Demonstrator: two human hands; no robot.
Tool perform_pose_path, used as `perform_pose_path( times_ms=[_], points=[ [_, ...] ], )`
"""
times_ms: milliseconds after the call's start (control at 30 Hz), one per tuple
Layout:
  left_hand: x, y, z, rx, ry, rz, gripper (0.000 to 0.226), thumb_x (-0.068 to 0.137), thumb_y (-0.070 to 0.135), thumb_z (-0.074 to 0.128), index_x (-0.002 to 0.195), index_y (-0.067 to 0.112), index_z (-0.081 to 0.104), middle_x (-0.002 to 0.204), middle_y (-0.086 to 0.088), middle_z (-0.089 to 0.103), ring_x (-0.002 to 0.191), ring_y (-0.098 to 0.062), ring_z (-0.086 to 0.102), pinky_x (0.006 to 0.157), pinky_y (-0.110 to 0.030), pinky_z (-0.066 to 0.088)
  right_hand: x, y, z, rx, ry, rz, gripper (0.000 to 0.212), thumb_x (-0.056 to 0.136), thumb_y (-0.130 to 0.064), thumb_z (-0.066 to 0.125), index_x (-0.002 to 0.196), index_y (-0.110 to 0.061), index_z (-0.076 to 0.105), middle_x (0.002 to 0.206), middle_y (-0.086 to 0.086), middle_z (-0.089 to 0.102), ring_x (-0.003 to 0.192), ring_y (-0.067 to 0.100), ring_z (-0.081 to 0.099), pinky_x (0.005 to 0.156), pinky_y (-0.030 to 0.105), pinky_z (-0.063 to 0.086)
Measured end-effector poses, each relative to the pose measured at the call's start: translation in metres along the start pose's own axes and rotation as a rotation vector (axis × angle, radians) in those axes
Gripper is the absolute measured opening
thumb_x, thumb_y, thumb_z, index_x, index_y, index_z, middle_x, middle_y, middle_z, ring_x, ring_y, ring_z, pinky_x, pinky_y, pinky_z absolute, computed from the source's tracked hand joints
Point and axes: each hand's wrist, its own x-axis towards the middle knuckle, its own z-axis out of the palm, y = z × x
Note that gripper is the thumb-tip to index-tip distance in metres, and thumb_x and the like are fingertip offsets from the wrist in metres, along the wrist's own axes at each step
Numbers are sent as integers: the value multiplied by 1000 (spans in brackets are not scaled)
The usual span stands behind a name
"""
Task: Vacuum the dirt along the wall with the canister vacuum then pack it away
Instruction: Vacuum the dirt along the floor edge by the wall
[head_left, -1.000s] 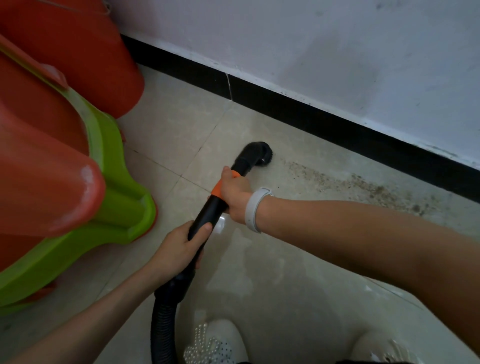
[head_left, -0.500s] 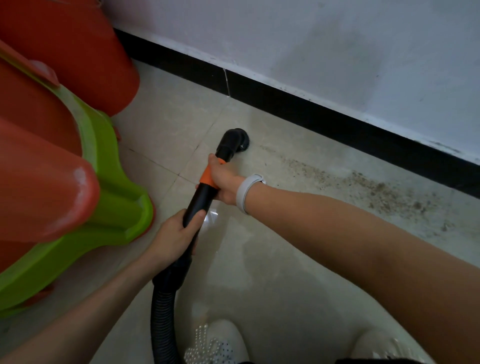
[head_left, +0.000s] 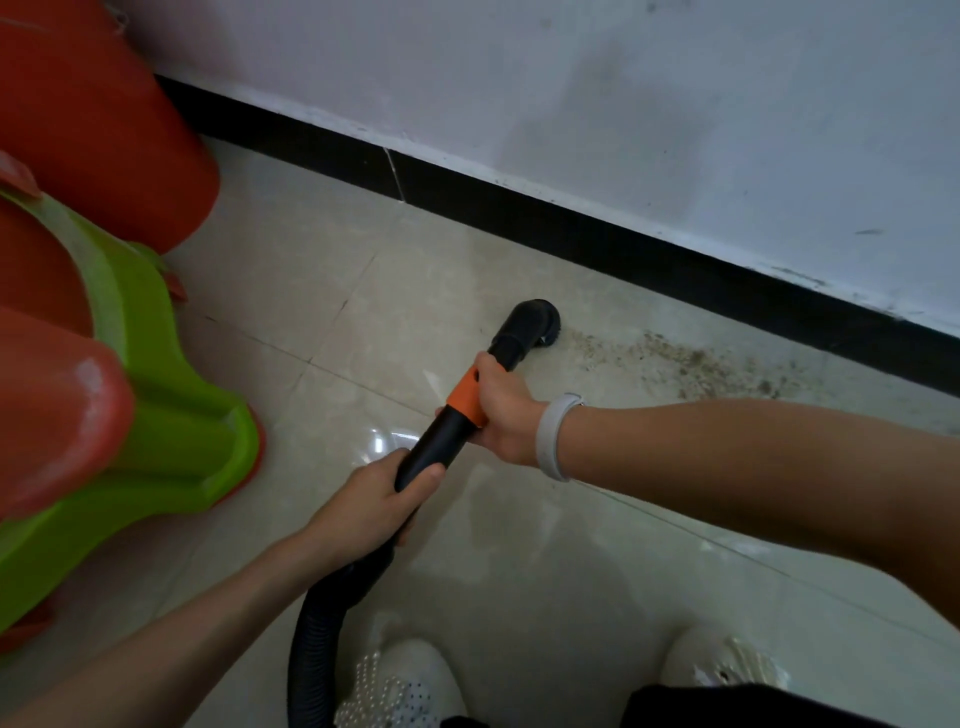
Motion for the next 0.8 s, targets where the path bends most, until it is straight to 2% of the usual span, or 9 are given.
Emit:
perform_pose_path(
  times_ms=[100,233,333,467,600,667,733,800],
  points=[
    [0,6,5,-5,-64,15,33,90,46,49,80,16,49,49,2,60,42,-10,56,47,-23,47,-3,3,-14,19,75,-16,22,95,-33,44,100,-12,42,93,10,49,104,37,59,85,52,53],
    [-2,12,6,-9,-83,24,38,89,49,50,81,12,51,50,0,60,44,-14,58,49,-26,49,-5,4,-21,23,125,-34,22,96,-35,43,90,-14,42,94,11,52,99,37,61,82,50,55],
    [-7,11,4,-29,-10,12,33,90,45,53,81,13,52,53,-1,61,46,-16,60,51,-27,49,-4,5,-11,17,84,-52,23,95,-37,44,89,-16,42,90,9,52,98,36,62,81,48,55],
    [-16,2,-4,-67,138,-33,29,90,40,54,76,14,53,52,-2,61,44,-13,59,46,-22,46,-4,6,23,-36,-26,-70,33,95,-42,45,109,-12,40,91,6,51,104,35,60,88,52,52],
    [-27,-14,-14,-100,307,-76,30,93,33,54,72,12,53,52,-5,62,44,-14,59,49,-22,46,-8,8,65,-102,-150,-55,32,95,-40,46,108,-12,39,94,10,49,96,33,57,89,55,51],
    [-32,-21,-15,-144,349,-108,29,94,31,53,72,12,54,54,-6,63,46,-15,60,53,-26,47,-9,13,80,-122,-196,-26,34,95,-39,46,113,-11,39,93,10,49,89,33,57,88,52,52],
    [-35,-27,-14,-214,380,-149,28,95,31,52,74,12,55,55,-5,63,46,-16,59,54,-30,46,-7,23,90,-155,-218,10,39,95,-40,46,121,-11,39,99,12,49,96,36,60,88,52,51],
    [-36,-31,-12,-249,378,-178,33,95,33,49,73,8,53,55,-7,61,44,-18,57,52,-31,44,-5,35,93,-175,-219,39,37,96,-40,44,119,-12,39,104,12,48,103,36,59,91,53,50]
  ],
)
